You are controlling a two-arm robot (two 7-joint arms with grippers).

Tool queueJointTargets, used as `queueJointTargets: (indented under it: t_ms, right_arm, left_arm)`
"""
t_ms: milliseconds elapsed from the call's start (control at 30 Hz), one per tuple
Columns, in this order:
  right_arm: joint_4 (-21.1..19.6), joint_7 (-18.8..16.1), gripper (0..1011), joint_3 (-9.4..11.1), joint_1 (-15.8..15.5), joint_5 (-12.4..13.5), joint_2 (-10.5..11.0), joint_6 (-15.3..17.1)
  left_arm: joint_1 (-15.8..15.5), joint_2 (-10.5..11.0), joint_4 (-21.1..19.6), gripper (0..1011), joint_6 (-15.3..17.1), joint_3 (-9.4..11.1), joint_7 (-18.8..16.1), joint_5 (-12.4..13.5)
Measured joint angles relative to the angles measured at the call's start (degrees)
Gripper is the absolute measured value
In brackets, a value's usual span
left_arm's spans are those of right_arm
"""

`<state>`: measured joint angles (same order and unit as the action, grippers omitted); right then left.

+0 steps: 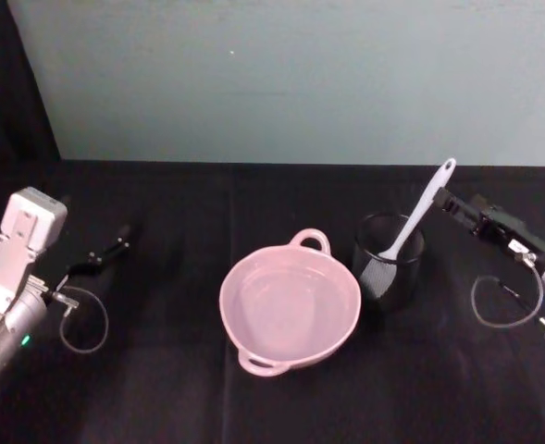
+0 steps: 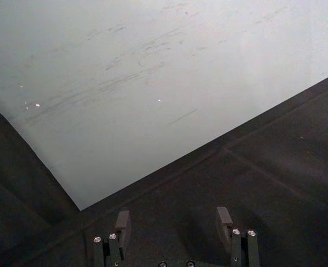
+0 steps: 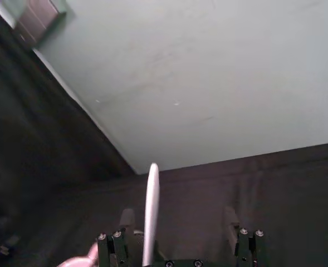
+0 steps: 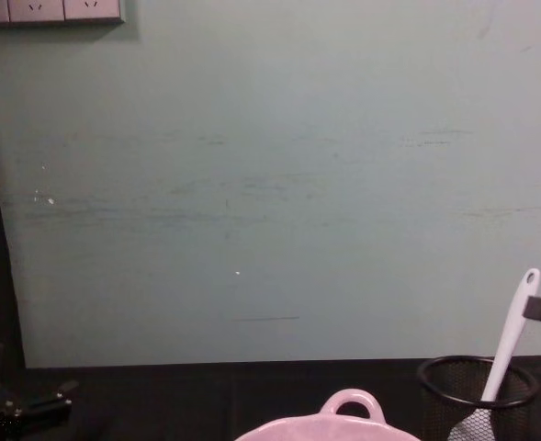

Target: Use the one hand to pick up the spoon and stir the clear water in the bowl.

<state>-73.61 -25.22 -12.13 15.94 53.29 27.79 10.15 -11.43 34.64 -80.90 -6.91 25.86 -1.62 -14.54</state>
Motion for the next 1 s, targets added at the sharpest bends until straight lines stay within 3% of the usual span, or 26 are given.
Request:
queueJointTargets:
  t_ms: [200,467,667,1000]
  right_arm:
    - [5.4,-4.8,1004,-1.3,4.3,4.6,-2.0,3.6]
    - [9.1,-7.9,1004,-3.0,6.8,6.2,-3.1,3.6]
    - [9.5,-8.5,893,-3.5,7.1,7.2,-3.2,2.6]
    - [7.8,-6.7,578,-4.6,6.5,7.6,-1.9,1.7]
  left_arm:
    - [0.0,0.0,0.0,1005,0.0,0.0,0.0,0.0]
    - [0.0,0.0,0.0,1006,0.0,0.0,0.0,0.0]
    - [0.0,0.0,0.0,1005,0.0,0.0,0.0,0.0]
    - [0.0,0.0,0.0,1005,0.0,0.0,0.0,0.0]
